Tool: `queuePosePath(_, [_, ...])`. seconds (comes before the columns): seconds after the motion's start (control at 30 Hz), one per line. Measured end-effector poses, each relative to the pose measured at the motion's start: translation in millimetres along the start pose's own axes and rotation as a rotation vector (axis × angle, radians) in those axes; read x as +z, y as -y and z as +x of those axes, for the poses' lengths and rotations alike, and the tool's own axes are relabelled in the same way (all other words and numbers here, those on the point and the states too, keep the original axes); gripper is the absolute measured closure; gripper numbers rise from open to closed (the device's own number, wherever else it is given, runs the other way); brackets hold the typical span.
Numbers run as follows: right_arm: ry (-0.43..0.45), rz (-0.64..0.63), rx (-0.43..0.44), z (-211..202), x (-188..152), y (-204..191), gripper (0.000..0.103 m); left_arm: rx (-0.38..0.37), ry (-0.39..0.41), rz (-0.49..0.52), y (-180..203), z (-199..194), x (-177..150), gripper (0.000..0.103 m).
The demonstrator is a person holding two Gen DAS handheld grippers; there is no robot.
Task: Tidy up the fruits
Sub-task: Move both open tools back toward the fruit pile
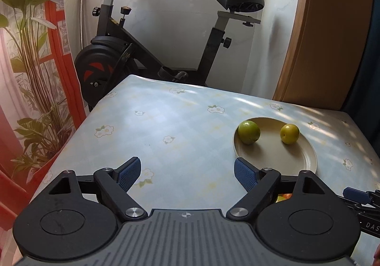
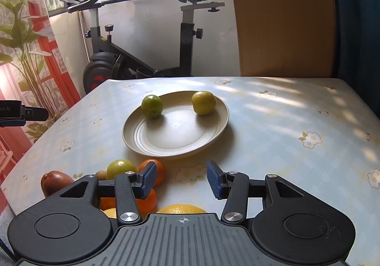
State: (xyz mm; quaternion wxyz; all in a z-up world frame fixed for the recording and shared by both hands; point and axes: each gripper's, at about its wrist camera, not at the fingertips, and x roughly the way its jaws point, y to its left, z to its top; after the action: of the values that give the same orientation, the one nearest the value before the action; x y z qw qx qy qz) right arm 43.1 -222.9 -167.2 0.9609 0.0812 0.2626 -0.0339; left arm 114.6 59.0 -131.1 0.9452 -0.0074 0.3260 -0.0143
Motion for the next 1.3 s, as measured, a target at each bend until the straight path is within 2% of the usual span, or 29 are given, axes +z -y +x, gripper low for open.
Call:
queuePosePath(0.13, [-0.009,0.019,0.007,-6,-7,2,0.059,-0.013,-0.020,-0.013,-6,-5,-9,0.015])
queuePosePath(0.3, [-0.026,0.030,0.005,-8,-13,2,0.059,0.067,-0.006,0.050,-4,-14,-15,0.015])
queuePosePath(0.4, [-0.028,0.028,0.003,-10,-15,2,0.059,0.055,-0.002,0.055,-5,-18,-19,0.015])
queuePosePath(0.57, [-0.034,0.031,0.009,-8,-16,3,0.059,0.081,0.001,0.116,-1,-17,-23,0.015])
queuePosePath(0.67, [-0.035,0.032,0.013,-7,-16,3,0.059,0.063,0.005,0.127,1,-19,-25,0.015])
queuePosePath(0.77, [-0.038,0.034,0.015,-7,-16,4,0.059,0.084,0.016,0.162,5,-20,-26,0.015])
queuePosePath(0.93, [-0.040,0.032,0.013,-7,-16,4,0.059,0.047,-0.002,0.140,2,-20,-28,0.015])
queuePosePath(1.3, [-0.047,0.031,0.013,-7,-16,3,0.059,0.031,-0.041,0.085,-7,-14,-31,0.017])
